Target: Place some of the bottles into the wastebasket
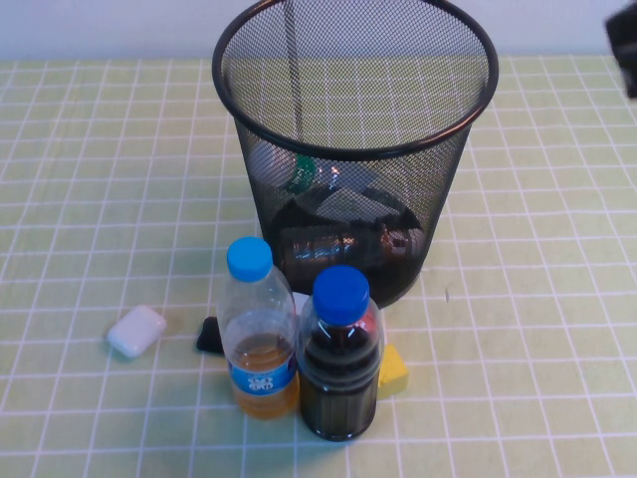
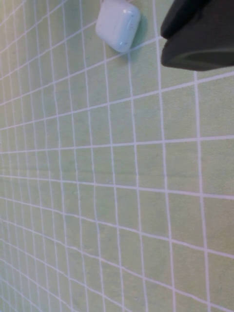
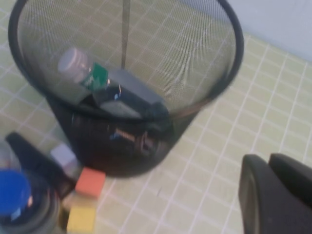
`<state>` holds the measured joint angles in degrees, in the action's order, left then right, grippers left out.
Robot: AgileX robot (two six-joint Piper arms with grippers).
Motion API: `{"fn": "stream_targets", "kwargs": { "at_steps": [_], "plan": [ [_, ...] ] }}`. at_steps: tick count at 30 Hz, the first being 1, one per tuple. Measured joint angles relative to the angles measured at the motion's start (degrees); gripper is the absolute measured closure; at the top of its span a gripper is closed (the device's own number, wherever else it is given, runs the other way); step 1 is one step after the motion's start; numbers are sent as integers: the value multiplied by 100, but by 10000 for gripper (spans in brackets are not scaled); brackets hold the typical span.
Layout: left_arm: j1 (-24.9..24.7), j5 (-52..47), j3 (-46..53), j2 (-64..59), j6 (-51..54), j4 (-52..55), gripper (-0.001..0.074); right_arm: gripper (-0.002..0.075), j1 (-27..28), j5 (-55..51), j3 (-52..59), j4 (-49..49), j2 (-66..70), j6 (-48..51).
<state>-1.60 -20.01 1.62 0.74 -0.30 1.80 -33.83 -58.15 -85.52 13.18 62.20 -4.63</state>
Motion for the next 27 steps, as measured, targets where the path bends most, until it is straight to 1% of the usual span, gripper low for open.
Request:
{"fn": "stream_targets", "kwargs": {
  "at_steps": [2, 5, 6, 7, 9, 14, 15, 17, 19, 20, 23, 27],
  "plan": [
    [0, 0, 0, 0, 0, 0, 734, 726, 0, 28, 584, -63, -332, -92],
    [0, 0, 0, 0, 0, 0, 734, 726, 0, -165, 1293, -406, -697, -678],
    [0, 0, 0, 0, 0, 0, 734, 726, -23, -217, 1459, -469, -454, -691],
    [0, 0, 0, 0, 0, 0, 734, 726, 0, -245, 1648, -503, -827, -691],
    [0, 0, 0, 0, 0, 0, 734, 726, 0, -280, 1974, -474, -862, -679],
    [0, 0, 0, 0, 0, 0, 734, 726, 0, -551, 2364, -209, -749, -679],
    [0, 0, 0, 0, 0, 0, 734, 726, 0, -470, 2415, -66, -724, -679],
    [0, 0, 0, 0, 0, 0, 734, 726, 0, -239, 2490, 566, -657, -641],
    [0, 0, 0, 0, 0, 0, 734, 726, 117, 199, 2638, 1030, -647, -641],
    [0, 0, 0, 0, 0, 0, 734, 726, 289, 604, 2756, 1010, -769, -641],
    [0, 0, 0, 0, 0, 0, 734, 726, 953, 1979, 3266, 620, -1169, -680],
    [0, 0, 0, 0, 0, 0, 734, 726, 1859, 3741, 4315, -65, -2032, -680]
  ]
}}
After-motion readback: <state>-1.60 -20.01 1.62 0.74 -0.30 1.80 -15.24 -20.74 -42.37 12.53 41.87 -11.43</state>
